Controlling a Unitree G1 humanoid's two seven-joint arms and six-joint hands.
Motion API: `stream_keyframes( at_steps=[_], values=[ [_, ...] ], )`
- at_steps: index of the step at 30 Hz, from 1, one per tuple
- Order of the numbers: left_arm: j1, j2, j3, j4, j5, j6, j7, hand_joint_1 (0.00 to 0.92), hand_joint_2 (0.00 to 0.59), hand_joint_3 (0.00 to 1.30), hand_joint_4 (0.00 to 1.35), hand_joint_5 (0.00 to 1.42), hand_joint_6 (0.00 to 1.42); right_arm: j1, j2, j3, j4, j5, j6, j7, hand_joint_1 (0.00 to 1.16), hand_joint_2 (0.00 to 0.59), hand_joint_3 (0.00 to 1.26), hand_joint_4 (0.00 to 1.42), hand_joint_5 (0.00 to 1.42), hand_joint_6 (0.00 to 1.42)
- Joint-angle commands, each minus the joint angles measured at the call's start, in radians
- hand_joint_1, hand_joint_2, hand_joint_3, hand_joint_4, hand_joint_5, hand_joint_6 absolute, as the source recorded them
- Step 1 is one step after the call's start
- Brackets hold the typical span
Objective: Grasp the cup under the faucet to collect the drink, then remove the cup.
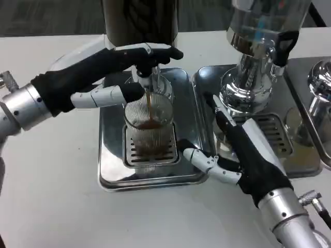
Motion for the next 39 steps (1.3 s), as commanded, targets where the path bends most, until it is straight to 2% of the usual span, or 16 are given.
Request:
stream_keyframes(
  at_steps=[1,22,39],
  values=[
    [0.033,0.011,-0.032,0.001,0.053,-0.01,-0.034,0.0,0.073,0.23,0.12,0.17,0.18,-0.041,0.013,0.015,0.046,-0.004,0.003,-0.01,0.51,0.246,0.0,0.0,0.0,0.02],
    [0.04,0.016,-0.031,0.004,0.055,-0.009,-0.021,0.0,0.076,0.23,0.12,0.16,0.19,-0.181,0.034,0.031,0.217,0.019,-0.042,-0.026,0.51,0.246,0.0,0.0,0.0,0.02],
    [0.054,0.021,-0.023,0.009,0.05,-0.002,-0.007,0.0,0.078,0.23,0.12,0.17,0.2,-0.245,0.059,0.033,0.315,0.044,-0.083,-0.028,0.51,0.251,0.0,0.0,0.0,0.03]
  ],
)
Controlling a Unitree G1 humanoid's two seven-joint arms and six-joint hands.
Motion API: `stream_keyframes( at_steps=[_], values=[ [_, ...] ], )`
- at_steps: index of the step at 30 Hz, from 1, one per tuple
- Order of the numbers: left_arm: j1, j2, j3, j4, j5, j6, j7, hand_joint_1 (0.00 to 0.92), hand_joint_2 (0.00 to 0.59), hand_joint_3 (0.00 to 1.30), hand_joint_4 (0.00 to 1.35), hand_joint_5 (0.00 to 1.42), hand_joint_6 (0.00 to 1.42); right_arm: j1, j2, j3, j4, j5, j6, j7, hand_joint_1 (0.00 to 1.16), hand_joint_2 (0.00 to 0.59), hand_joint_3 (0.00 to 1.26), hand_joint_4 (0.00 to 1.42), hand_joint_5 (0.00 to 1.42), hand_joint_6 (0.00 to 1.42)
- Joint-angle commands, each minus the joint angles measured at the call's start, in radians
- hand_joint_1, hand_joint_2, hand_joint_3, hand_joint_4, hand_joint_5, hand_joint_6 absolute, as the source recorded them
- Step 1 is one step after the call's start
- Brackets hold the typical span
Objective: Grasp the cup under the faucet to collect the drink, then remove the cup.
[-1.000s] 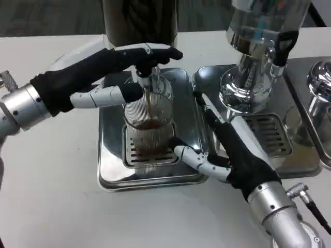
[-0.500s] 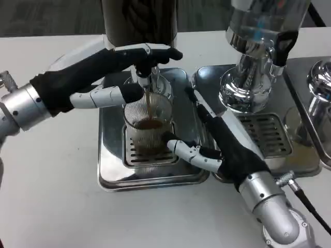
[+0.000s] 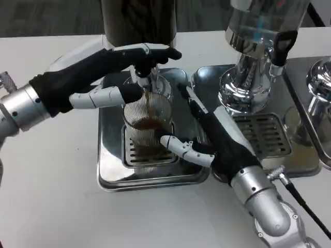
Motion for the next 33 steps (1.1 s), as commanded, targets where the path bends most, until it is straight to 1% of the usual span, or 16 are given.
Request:
stream_keyframes(
  at_steps=[1,6,14,20,23,25,31,33],
  values=[
    [0.048,0.013,-0.023,0.011,0.048,0.007,-0.027,0.0,0.078,0.23,0.12,0.17,0.2,-0.025,0.01,0.001,0.026,0.018,-0.028,-0.005,0.51,0.251,0.0,0.0,0.0,0.03],
    [0.057,0.014,-0.014,0.015,0.043,0.01,-0.018,0.0,0.078,0.23,0.12,0.17,0.2,-0.045,0.013,0.007,0.051,0.029,-0.037,-0.002,0.51,0.253,0.0,0.0,0.0,0.03],
    [0.072,0.017,0.021,0.028,0.019,0.023,0.011,0.0,0.078,0.23,0.12,0.17,0.2,-0.06,0.014,0.012,0.069,0.04,-0.046,0.005,0.5,0.254,0.0,0.0,0.0,0.04],
    [0.08,0.019,0.057,0.05,0.008,0.023,0.042,0.0,0.079,0.23,0.12,0.17,0.2,-0.074,0.018,0.011,0.09,0.057,-0.056,0.011,0.5,0.251,0.0,0.0,0.0,0.04],
    [0.087,0.02,0.089,0.061,-0.003,0.017,0.07,0.0,0.079,0.23,0.12,0.17,0.21,-0.08,0.016,0.01,0.103,0.066,-0.062,0.013,0.49,0.252,0.0,0.0,0.0,0.05],
    [0.089,0.021,0.105,0.066,-0.005,0.017,0.079,0.0,0.079,0.23,0.12,0.17,0.21,-0.086,0.014,0.01,0.113,0.073,-0.063,0.022,0.47,0.242,0.0,0.0,0.0,0.05],
    [0.106,0.037,0.149,0.083,-0.003,0.025,0.101,0.0,0.081,0.23,0.12,0.17,0.22,-0.103,0.012,0.01,0.144,0.081,-0.064,0.043,0.45,0.249,0.0,0.0,0.0,0.03],
    [0.119,0.049,0.159,0.096,0.004,0.028,0.109,0.0,0.083,0.23,0.13,0.17,0.22,-0.107,0.013,0.009,0.152,0.084,-0.065,0.045,0.45,0.248,0.0,0.0,0.0,0.03]
  ],
)
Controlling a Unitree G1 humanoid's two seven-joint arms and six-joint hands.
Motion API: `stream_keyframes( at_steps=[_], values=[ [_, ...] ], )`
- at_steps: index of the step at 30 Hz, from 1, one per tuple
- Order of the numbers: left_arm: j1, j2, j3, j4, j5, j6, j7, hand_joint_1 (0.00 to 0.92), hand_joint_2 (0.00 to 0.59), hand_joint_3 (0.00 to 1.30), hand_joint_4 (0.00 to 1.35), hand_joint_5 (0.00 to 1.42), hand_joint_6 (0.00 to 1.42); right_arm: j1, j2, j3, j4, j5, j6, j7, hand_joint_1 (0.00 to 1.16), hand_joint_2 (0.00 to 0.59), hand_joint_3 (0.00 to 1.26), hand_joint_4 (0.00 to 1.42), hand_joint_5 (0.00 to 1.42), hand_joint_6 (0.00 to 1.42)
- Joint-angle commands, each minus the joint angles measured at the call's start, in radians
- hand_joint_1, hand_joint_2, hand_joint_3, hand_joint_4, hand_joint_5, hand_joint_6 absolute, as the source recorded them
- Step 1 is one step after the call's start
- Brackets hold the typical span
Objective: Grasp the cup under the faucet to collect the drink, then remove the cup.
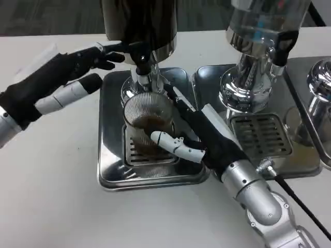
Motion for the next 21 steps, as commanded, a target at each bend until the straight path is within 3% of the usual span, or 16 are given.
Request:
stream_keyframes(
  at_steps=[1,11,21],
  values=[
    [0.036,0.032,0.027,0.03,0.016,0.01,0.023,0.0,0.084,0.23,0.13,0.17,0.22,-0.023,0.005,-0.003,0.027,0.015,-0.017,0.01,0.43,0.25,0.0,0.0,0.0,0.02],
    [0.091,0.064,0.061,0.07,0.022,0.021,0.052,0.0,0.089,0.24,0.15,0.17,0.22,-0.034,0.007,-0.006,0.056,0.026,-0.036,0.006,0.41,0.236,0.0,0.0,0.0,0.0],
    [0.136,0.067,0.073,0.074,0.024,0.037,0.062,0.0,0.098,0.27,0.17,0.18,0.22,-0.042,-0.005,0.014,0.042,-0.019,-0.012,0.003,0.41,0.23,0.0,0.0,0.0,0.0]
  ],
)
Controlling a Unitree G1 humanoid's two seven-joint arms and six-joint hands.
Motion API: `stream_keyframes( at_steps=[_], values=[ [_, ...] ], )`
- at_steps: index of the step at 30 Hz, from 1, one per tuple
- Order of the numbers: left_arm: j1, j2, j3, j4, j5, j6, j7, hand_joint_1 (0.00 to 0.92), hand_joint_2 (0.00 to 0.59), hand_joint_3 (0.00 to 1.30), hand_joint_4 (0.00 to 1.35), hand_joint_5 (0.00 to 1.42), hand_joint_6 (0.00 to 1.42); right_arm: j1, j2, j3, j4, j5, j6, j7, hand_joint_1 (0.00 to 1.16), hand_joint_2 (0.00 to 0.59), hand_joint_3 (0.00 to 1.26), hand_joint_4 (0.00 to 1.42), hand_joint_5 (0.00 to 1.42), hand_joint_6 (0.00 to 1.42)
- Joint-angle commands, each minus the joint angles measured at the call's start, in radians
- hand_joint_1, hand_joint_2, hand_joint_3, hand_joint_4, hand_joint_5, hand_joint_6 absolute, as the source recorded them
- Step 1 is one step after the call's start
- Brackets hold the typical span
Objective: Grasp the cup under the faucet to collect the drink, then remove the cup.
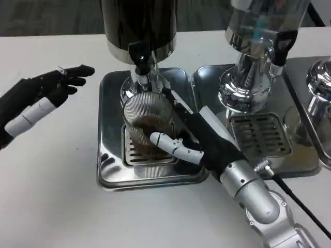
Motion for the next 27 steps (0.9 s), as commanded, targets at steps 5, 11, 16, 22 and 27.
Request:
stream_keyframes(
  at_steps=[5,11,16,22,27],
  values=[
    [0.037,0.015,0.009,0.007,0.016,0.018,0.015,0.0,0.107,0.28,0.17,0.18,0.23,-0.019,-0.003,0.015,-0.028,-0.045,0.028,-0.006,0.44,0.226,0.0,0.0,0.0,0.0],
    [0.051,0.014,0.008,0.006,0.019,0.023,0.015,0.0,0.11,0.28,0.18,0.18,0.23,-0.016,0.001,0.022,-0.046,-0.074,0.056,-0.015,0.46,0.223,0.0,0.0,0.0,0.0],
    [0.058,0.014,0.005,0.005,0.021,0.026,0.013,0.0,0.113,0.29,0.19,0.19,0.24,-0.014,0.007,0.036,-0.06,-0.104,0.086,-0.033,0.49,0.217,0.0,0.0,0.0,0.0],
    [0.071,0.012,0.005,0.002,0.024,0.029,0.015,0.0,0.118,0.29,0.19,0.19,0.24,-0.013,0.015,0.043,-0.07,-0.121,0.116,-0.039,0.49,0.22,0.0,0.0,0.0,0.0],
    [0.079,0.011,0.006,-0.003,0.022,0.033,0.015,0.0,0.13,0.3,0.2,0.19,0.25,-0.015,0.024,0.049,-0.07,-0.133,0.132,-0.047,0.49,0.223,0.0,0.0,0.0,0.01]
  ],
)
